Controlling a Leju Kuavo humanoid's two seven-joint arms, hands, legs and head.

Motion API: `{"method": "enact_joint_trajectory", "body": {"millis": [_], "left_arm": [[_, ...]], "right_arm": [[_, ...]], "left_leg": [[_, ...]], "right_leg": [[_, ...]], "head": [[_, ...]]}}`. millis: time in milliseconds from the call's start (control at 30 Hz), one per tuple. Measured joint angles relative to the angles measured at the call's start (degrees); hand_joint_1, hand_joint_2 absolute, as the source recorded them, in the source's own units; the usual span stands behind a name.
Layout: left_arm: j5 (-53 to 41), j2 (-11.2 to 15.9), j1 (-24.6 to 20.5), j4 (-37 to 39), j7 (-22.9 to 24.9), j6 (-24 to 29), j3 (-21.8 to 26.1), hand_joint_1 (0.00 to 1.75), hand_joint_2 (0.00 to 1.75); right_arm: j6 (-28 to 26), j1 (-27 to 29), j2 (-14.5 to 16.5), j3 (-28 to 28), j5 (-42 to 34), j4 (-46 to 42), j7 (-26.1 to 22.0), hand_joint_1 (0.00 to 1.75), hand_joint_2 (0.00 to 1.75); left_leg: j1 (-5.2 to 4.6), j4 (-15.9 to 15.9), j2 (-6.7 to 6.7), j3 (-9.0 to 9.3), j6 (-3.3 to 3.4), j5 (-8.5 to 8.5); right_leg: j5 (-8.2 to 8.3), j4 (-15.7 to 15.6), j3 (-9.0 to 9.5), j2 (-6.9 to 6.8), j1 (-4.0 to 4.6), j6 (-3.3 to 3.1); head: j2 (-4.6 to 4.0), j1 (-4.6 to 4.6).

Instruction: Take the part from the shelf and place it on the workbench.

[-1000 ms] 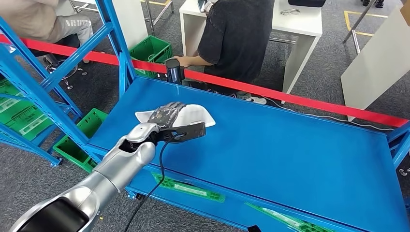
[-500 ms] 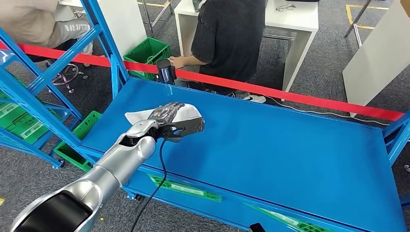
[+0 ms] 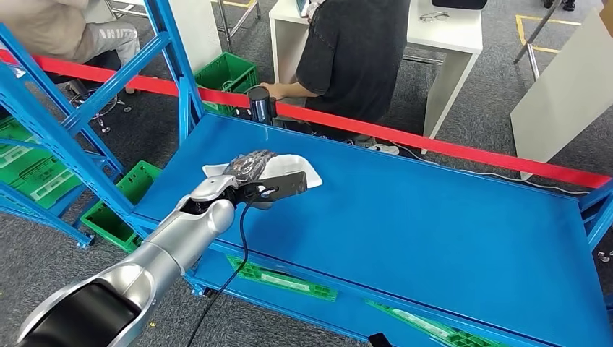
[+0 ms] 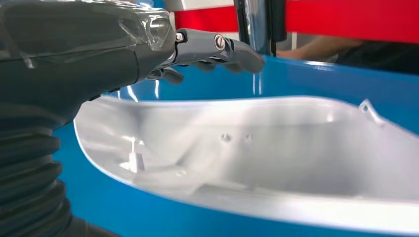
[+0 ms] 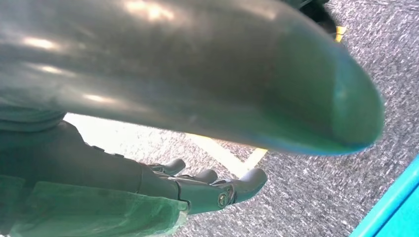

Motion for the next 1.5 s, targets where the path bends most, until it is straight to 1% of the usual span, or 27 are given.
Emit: {"method": "enact_joint_trajectory", "body": {"millis": [33,67,100,133,200,267,333,400,433,500,533,567,600,667,733,867,933,1000,1067,1100,1133,1167,1200,1267,1400,1433,1500], "left_arm": [[0.0,0.0,0.1,0.1,0.0,0.0,0.0,0.00,1.75],[0.0,0.0,0.2,0.3,0.0,0.0,0.0,0.00,1.75],[0.0,0.0,0.3,0.4,0.0,0.0,0.0,0.00,1.75],[0.0,0.0,0.3,0.4,0.0,0.0,0.0,0.00,1.75],[0.0,-0.1,0.3,0.5,0.0,0.0,0.0,0.00,1.75],[0.0,-0.1,0.2,0.5,0.0,0.0,0.0,0.00,1.75],[0.1,-0.1,0.2,0.6,0.0,0.0,0.0,0.00,1.75],[0.1,-0.1,0.0,0.6,0.0,-0.1,0.1,0.00,1.75],[0.1,-0.1,-0.1,0.6,0.0,-0.1,0.1,0.00,1.75],[0.2,-0.1,-0.1,0.8,0.0,-0.2,0.1,0.00,1.75],[0.2,0.0,0.0,1.0,0.0,-0.2,0.1,0.00,1.75],[0.2,0.0,0.0,1.1,0.0,-0.3,0.1,0.00,1.75],[0.2,0.0,0.1,1.2,0.0,-0.4,0.1,0.00,1.75],[0.2,0.0,-0.1,1.3,0.0,-0.4,0.1,0.00,1.75],[0.2,0.0,-0.4,1.3,0.0,-0.4,0.1,0.00,1.75],[0.2,-0.1,-0.5,1.4,0.0,-0.4,0.2,0.02,1.75],[0.3,-0.3,-0.7,1.4,0.0,-0.4,0.1,0.24,1.75],[0.4,-0.4,-0.7,1.6,-0.1,-0.5,0.1,0.58,1.75],[0.6,-0.4,-0.5,1.9,-0.1,-0.6,0.0,1.17,1.75],[0.7,-0.4,-0.4,2.0,-0.1,-0.6,0.0,1.42,1.75],[0.8,-0.4,-0.4,2.1,-0.1,-0.6,0.0,1.64,1.75],[0.9,-0.4,-0.4,2.2,-0.1,-0.6,0.0,1.64,1.75],[1.0,-0.4,-0.5,2.3,-0.1,-0.6,0.0,1.64,1.75],[1.2,-0.4,-0.5,2.4,-0.1,-0.6,0.1,1.64,1.75],[1.5,-0.1,-0.7,2.5,0.0,-0.2,0.4,1.65,1.75],[1.6,0.0,-0.9,2.5,0.0,-0.2,0.6,1.65,1.75],[1.6,0.2,-1.3,2.5,0.0,-0.1,0.7,1.67,1.75]], "right_arm": [[0.0,0.0,0.0,0.0,0.0,0.0,0.0,0.00,0.00],[0.0,0.1,-0.1,0.0,0.0,0.0,0.0,0.00,0.00],[0.0,0.1,-0.1,0.0,0.0,0.0,0.0,0.00,0.00],[0.0,0.1,-0.1,0.0,0.0,0.0,0.0,0.00,0.00],[0.0,0.0,-0.2,0.0,0.0,0.0,0.0,0.00,0.00],[0.0,-0.1,-0.3,0.0,0.0,0.0,0.1,0.00,0.00],[0.0,-0.1,-0.2,0.0,0.0,0.0,0.1,0.00,0.00],[0.0,-0.1,-0.3,0.0,0.1,0.0,0.2,0.00,0.00],[0.0,-0.1,-0.3,0.0,0.1,0.0,0.2,0.00,0.00],[0.1,-0.1,-0.3,0.0,0.2,0.0,0.2,0.00,0.00],[0.1,-0.1,-0.3,0.0,0.2,0.0,0.3,0.00,0.00],[0.1,-0.1,-0.3,0.0,0.2,0.0,0.3,0.00,0.00],[0.1,-0.1,-0.3,0.0,0.2,0.0,0.3,0.00,0.00],[0.1,-0.1,-0.2,0.0,0.2,0.0,0.4,0.00,0.00],[0.1,-0.2,0.0,0.0,0.2,0.0,0.4,0.00,0.00],[0.2,-0.2,0.2,0.0,0.4,0.0,0.5,0.00,0.00],[0.2,-0.3,0.2,0.0,0.6,-0.1,0.5,0.00,0.00],[0.1,-0.3,0.1,0.0,0.7,0.0,0.6,0.00,0.00],[0.1,-0.3,0.0,0.0,0.9,0.0,0.7,0.00,0.00],[0.2,-0.3,-0.1,0.0,1.0,0.0,0.8,0.00,0.00],[0.1,-0.3,-0.1,0.0,1.1,0.0,0.8,0.00,0.00],[0.1,-0.4,-0.2,0.0,1.2,0.0,0.8,0.00,0.00],[0.1,-0.5,-0.2,0.0,1.3,0.0,0.8,0.00,0.00],[0.1,-0.7,-0.3,0.0,1.5,0.0,0.9,0.00,0.00],[0.3,-0.9,-0.4,0.0,1.8,0.0,1.0,0.00,0.00],[0.3,-1.0,-0.5,0.0,1.9,0.0,1.0,0.00,0.00],[0.4,-1.1,-0.6,0.0,1.9,0.0,1.0,0.00,0.00]], "left_leg": [[-0.05,0.0,-0.01,-0.02,0.00,0.00],[-0.08,0.1,-0.02,-0.02,-0.02,-0.02],[-0.06,0.1,-0.06,-0.01,-0.07,-0.05],[-0.04,0.3,-0.11,-0.01,-0.19,-0.13],[-0.17,0.8,-0.18,-0.15,-0.67,-0.45],[-0.38,1.1,-0.18,-0.40,-1.20,-0.69],[-0.29,1.2,-0.13,-0.58,-1.62,-0.79],[-0.03,2.9,-0.09,-1.46,-2.22,-2.06],[0.10,5.4,-0.08,-2.66,-2.57,-3.54],[0.31,13.5,-0.07,-6.42,-3.13,-7.27],[0.37,16.9,-0.06,-8.11,-3.26,-8.41],[0.40,18.6,-0.06,-8.98,-3.26,-8.54],[0.41,17.7,-0.07,-8.64,-3.10,-7.52],[0.24,10.1,-0.10,-4.93,-2.21,-3.63],[-0.18,3.2,-0.02,-1.44,-1.18,-1.38],[-0.47,0.7,0.11,-0.15,-0.35,-0.75],[-0.13,-0.6,0.21,0.55,0.02,0.08],[-0.03,-1.0,0.24,0.57,0.20,0.39],[-0.08,-0.9,0.22,0.48,0.18,0.38],[-0.07,-0.8,0.18,0.46,0.13,0.34],[-0.04,-0.6,0.13,0.45,0.00,0.25],[0.00,-0.3,0.08,0.41,-0.24,0.07],[-0.10,0.1,0.01,0.26,-0.57,-0.17],[-0.29,0.8,-0.03,-0.16,-1.23,-0.57],[-0.08,2.0,-0.04,-1.09,-2.10,-1.38],[0.03,3.8,-0.03,-1.98,-2.42,-2.52],[0.21,10.8,-0.03,-5.27,-3.05,-5.99]], "right_leg": [[-0.81,2.8,-1.35,0.00,-0.03,0.15],[-0.76,3.5,-1.71,-0.01,-0.05,0.51],[0.25,1.5,-0.80,-0.03,-0.10,1.04],[1.85,-2.5,1.12,-0.08,-0.18,1.57],[4.56,-10.3,5.03,-0.18,-0.20,1.81],[5.30,-12.8,6.31,-0.15,0.04,1.09],[5.50,-12.8,6.26,-0.06,0.06,0.36],[5.63,-12.9,6.27,0.00,-0.20,-0.30],[5.67,-13.0,6.29,0.00,-0.34,-0.56],[5.66,-13.0,6.25,0.00,-0.22,-0.84],[5.65,-13.0,6.24,0.00,-0.16,-0.85],[5.65,-13.0,6.24,0.01,-0.09,-0.85],[5.65,-13.0,6.27,0.03,0.00,-0.85],[5.65,-13.0,6.40,0.11,0.16,-0.84],[5.70,-13.0,6.35,0.15,0.40,-0.71],[5.91,-13.2,6.15,-0.02,0.50,0.02],[4.46,-10.5,4.81,-0.08,0.59,0.00],[1.42,-3.4,1.46,-0.09,0.42,-0.35],[-0.23,2.3,-1.24,-0.09,0.27,-0.03],[0.22,2.1,-1.13,-0.10,0.17,0.47],[1.47,-0.5,0.15,-0.13,0.02,1.10],[3.08,-4.8,2.29,-0.18,-0.18,1.71],[4.30,-8.6,4.34,-0.19,-0.22,1.96],[5.39,-12.7,6.45,-0.12,-0.16,1.50],[5.55,-12.9,6.33,0.08,-0.25,0.06],[5.60,-12.9,6.35,0.09,-0.39,-0.24],[5.62,-12.9,6.33,0.08,-0.38,-0.68]], "head": [[0.00,0.01],[0.00,0.01],[0.00,0.02],[0.00,0.02],[0.00,-0.01],[0.00,-0.05],[0.00,-0.05],[0.00,-0.12],[0.00,-0.16],[0.00,-0.24],[0.00,-0.24],[0.00,-0.25],[0.00,-0.25],[0.00,-0.25],[0.00,-0.22],[0.00,-0.19],[0.00,-0.10],[0.00,-0.03],[0.00,-0.01],[0.00,0.00],[0.00,0.01],[0.00,0.01],[0.00,0.02],[0.00,-0.04],[0.00,-0.13],[0.00,-0.19],[0.00,-0.31]]}}
